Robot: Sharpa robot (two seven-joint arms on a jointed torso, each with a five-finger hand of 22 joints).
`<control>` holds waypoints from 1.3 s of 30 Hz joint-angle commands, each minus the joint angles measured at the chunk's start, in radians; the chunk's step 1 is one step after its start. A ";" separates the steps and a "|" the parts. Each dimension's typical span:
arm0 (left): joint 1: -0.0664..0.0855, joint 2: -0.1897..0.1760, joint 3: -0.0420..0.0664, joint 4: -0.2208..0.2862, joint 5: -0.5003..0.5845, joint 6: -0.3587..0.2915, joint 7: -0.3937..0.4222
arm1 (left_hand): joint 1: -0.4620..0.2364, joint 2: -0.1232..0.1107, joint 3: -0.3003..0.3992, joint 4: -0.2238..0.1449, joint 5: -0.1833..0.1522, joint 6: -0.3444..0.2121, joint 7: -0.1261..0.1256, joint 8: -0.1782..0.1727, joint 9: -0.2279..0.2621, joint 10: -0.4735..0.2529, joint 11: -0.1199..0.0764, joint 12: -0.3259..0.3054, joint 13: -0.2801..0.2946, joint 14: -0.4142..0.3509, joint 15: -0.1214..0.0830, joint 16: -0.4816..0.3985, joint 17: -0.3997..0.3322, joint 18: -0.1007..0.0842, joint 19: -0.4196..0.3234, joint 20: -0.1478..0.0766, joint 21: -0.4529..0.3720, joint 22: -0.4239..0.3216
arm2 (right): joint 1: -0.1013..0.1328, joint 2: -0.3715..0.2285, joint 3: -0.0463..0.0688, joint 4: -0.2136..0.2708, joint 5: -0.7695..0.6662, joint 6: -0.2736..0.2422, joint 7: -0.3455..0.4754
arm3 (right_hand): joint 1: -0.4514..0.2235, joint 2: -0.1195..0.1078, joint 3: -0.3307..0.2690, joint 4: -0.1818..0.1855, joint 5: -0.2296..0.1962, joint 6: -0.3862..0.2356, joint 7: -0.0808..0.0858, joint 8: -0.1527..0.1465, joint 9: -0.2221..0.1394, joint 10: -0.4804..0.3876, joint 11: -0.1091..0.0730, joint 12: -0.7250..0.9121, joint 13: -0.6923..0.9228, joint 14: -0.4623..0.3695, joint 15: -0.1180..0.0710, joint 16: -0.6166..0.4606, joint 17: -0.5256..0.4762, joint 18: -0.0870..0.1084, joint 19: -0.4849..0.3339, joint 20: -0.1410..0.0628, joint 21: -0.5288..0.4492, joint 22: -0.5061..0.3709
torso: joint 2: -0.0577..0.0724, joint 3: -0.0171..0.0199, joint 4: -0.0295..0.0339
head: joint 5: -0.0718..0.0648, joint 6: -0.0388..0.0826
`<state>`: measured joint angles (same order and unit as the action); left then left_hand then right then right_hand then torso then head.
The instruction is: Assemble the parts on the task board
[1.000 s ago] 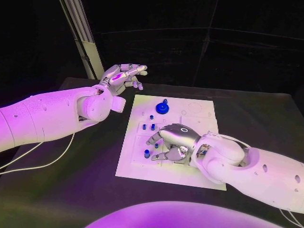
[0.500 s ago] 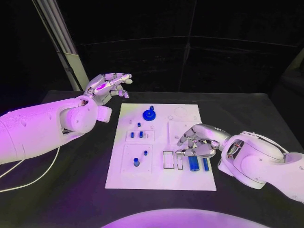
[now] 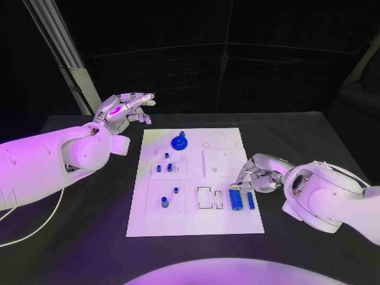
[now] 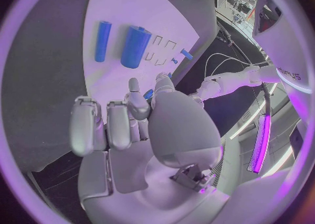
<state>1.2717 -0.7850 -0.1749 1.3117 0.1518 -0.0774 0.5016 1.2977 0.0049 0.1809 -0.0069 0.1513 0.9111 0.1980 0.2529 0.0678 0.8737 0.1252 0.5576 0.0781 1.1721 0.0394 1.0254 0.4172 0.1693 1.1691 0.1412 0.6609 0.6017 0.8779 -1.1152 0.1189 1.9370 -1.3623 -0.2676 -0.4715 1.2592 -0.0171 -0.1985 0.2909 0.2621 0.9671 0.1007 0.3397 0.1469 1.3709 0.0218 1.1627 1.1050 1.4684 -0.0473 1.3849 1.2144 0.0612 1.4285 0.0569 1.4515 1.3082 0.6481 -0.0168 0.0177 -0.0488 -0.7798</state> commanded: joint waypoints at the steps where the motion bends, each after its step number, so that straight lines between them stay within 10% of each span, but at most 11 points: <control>1: 0.001 -0.001 0.001 0.003 -0.002 0.012 0.003 | 0.013 0.001 -0.005 0.000 -0.004 -0.005 -0.002 0.007 0.000 -0.009 0.000 0.006 -0.001 -0.007 0.000 0.004 -0.001 0.013 -0.008 -0.002 0.003 0.001 | 0.000 -0.001 0.000 0.004 -0.033 0.069 -0.071 | -0.020 0.003 -0.012 0.000 -0.009 -0.021 0.003 0.006 0.003 0.007 0.000 0.016 0.023 0.047 -0.003 0.011 0.020 -0.008 0.007 0.003 0.008 0.019 | 0.000 -0.0022 0.0020 | -0.003 -0.003; 39: 0.001 -0.005 -0.003 0.001 -0.002 0.019 -0.002 | 0.013 0.001 -0.005 0.000 -0.004 -0.004 -0.003 0.008 0.000 -0.008 -0.001 0.007 -0.001 -0.007 0.000 0.004 -0.002 0.013 -0.008 -0.002 0.004 0.001 | -0.027 0.060 -0.001 -0.026 -0.227 0.201 -0.107 | -0.051 0.004 -0.032 -0.001 -0.001 -0.043 0.004 0.051 0.029 0.010 0.002 0.044 0.076 0.047 0.001 0.026 0.049 -0.012 0.016 0.008 0.020 0.043 | 0.003 -0.0008 -0.0046 | 0.001 -0.010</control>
<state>1.2716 -0.7893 -0.1782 1.3115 0.1518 -0.0725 0.4988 1.3016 0.0088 0.1809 -0.0069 0.1514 0.9111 0.1979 0.2571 0.0678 0.8738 0.1252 0.5576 0.0783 1.1721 0.0394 1.0254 0.4166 0.1693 1.1655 0.1376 0.6608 0.6015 0.8513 -1.0569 0.1182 1.9118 -1.5465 -0.0928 -0.5726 1.2077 -0.0208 -0.2309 0.2933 0.2652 0.9264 0.1100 0.3883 0.1756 1.3740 0.0250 1.2031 1.1800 1.4686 -0.0468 1.4077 1.2628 0.0617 1.4352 0.0643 1.4675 1.3077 0.6500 -0.0174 0.0131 -0.0473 -0.7898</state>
